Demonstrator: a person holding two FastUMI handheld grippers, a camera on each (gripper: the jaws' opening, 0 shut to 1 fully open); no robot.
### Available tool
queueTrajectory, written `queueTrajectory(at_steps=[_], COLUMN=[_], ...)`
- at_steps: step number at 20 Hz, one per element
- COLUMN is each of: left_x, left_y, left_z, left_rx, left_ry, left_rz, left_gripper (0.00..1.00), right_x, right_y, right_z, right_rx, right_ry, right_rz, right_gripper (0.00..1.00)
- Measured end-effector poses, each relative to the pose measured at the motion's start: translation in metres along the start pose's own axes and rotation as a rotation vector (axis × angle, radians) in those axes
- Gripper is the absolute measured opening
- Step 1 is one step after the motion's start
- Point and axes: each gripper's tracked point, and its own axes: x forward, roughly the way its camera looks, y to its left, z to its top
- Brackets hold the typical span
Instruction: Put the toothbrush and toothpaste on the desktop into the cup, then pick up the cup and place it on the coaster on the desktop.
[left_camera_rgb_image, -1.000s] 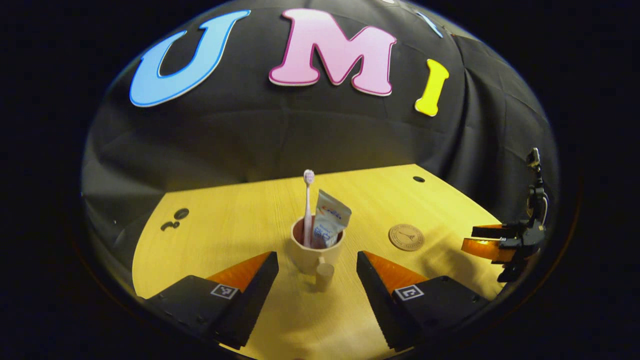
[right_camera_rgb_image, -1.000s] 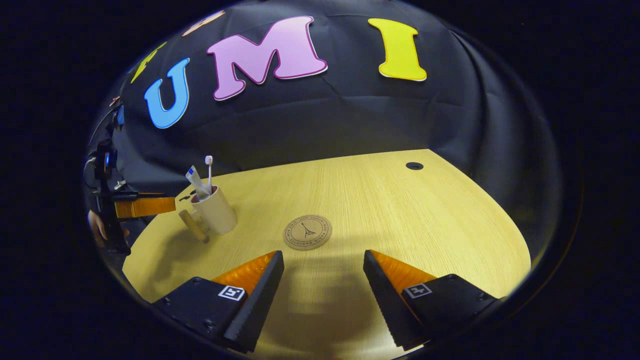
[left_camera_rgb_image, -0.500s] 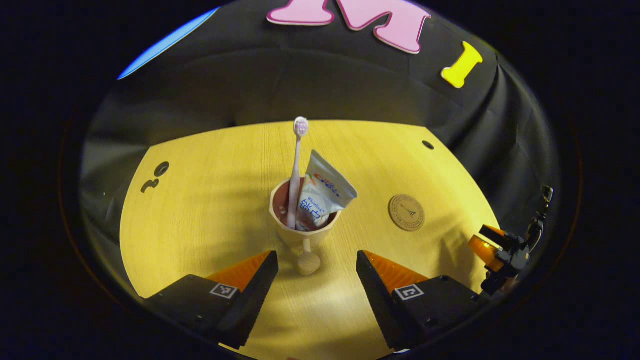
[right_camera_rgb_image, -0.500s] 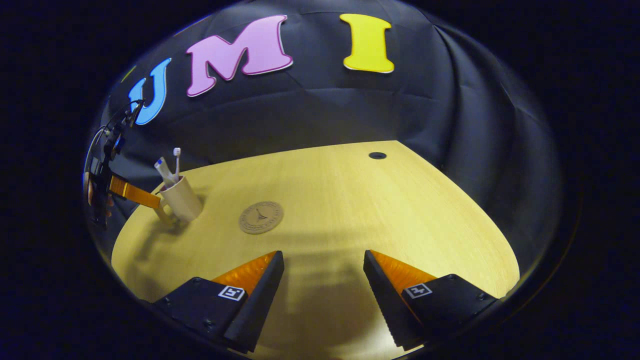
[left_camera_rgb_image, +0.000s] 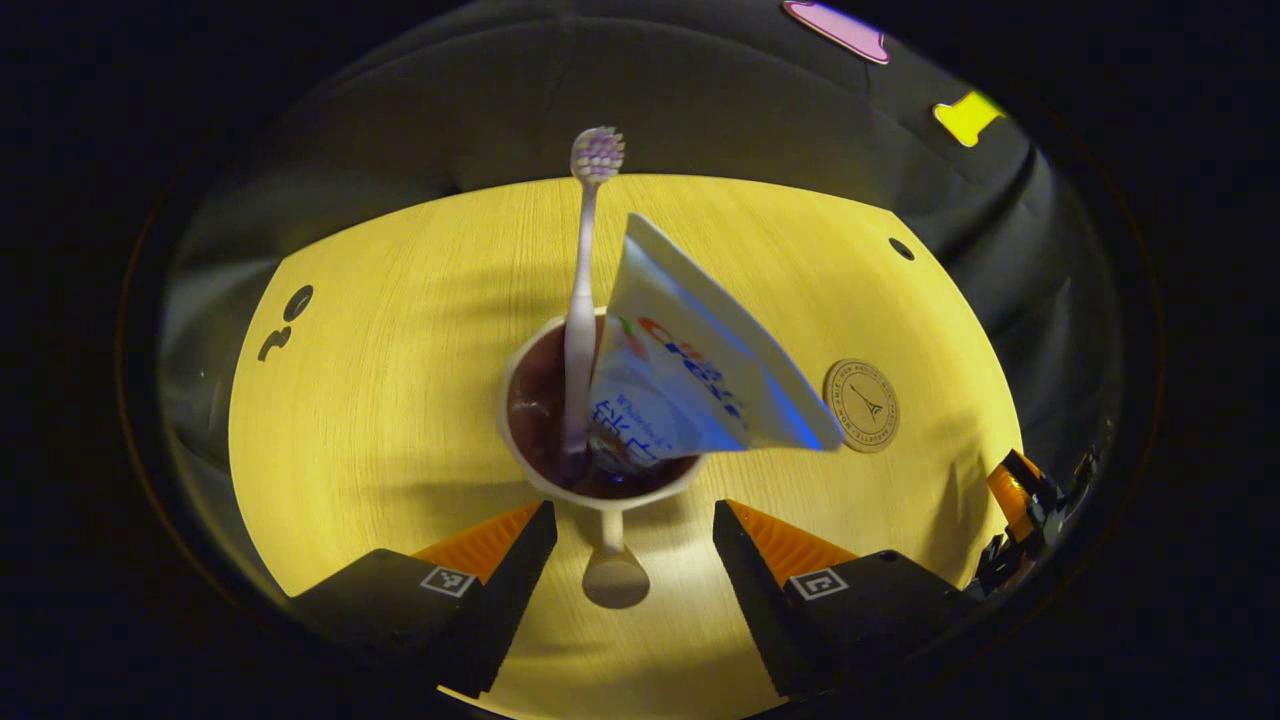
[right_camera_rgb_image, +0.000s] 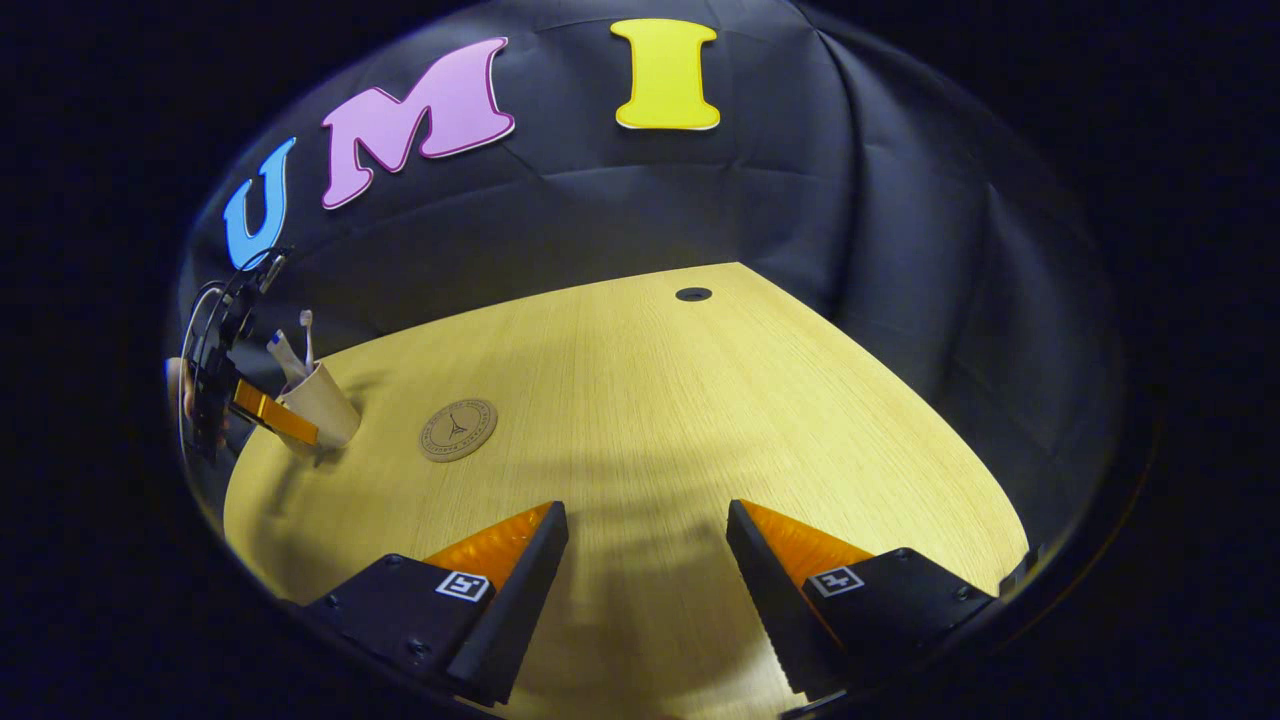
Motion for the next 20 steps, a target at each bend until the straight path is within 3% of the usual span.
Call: queueTrajectory(at_steps=[1, 2, 3, 4, 5, 6, 7, 8, 10, 20], left_x=[0.002, 0.004, 0.005, 0.007, 0.008, 0.007, 0.008, 0.008, 0.007, 0.006], left_y=[0.002, 0.002, 0.003, 0.002, 0.004, 0.007, 0.01, 0.012, 0.01, 0.009], left_z=[0.001, 0.001, 0.0, 0.002, 0.0, 0.0, 0.0, 0.0, -0.003, -0.002], left_rx=[0.006, 0.008, 0.008, 0.007, 0.007, 0.008, 0.007, 0.0, -0.002, -0.011], left_ry=[0.007, 0.017, 0.026, 0.03, 0.041, 0.05, 0.057, 0.062, 0.073, 0.042], left_rz=[0.009, 0.011, 0.017, 0.01, 0.021, 0.038, 0.047, 0.051, 0.046, 0.042], left_gripper=[0.98, 0.94, 0.89, 0.79, 0.78, 0.66, 0.54, 0.43, 0.34, 0.26], right_x=[0.0, 0.0, 0.0, -0.001, -0.001, -0.002, -0.002, -0.003, -0.006, -0.022], right_y=[0.002, 0.005, 0.007, 0.009, 0.011, 0.013, 0.014, 0.016, 0.02, 0.025], right_z=[0.0, 0.001, 0.001, 0.0, -0.001, -0.002, -0.004, -0.006, -0.008, 0.003], right_rx=[0.006, 0.011, 0.012, 0.011, 0.008, 0.005, 0.0, -0.006, 0.002, -0.041], right_ry=[0.001, 0.001, 0.002, 0.004, 0.007, 0.011, 0.017, 0.026, 0.042, 0.04], right_rz=[0.006, 0.012, 0.018, 0.024, 0.029, 0.034, 0.038, 0.04, 0.055, 0.069], right_gripper=[0.98, 0.92, 0.98, 0.98, 0.98, 0.98, 0.92, 0.98, 0.98, 0.98])
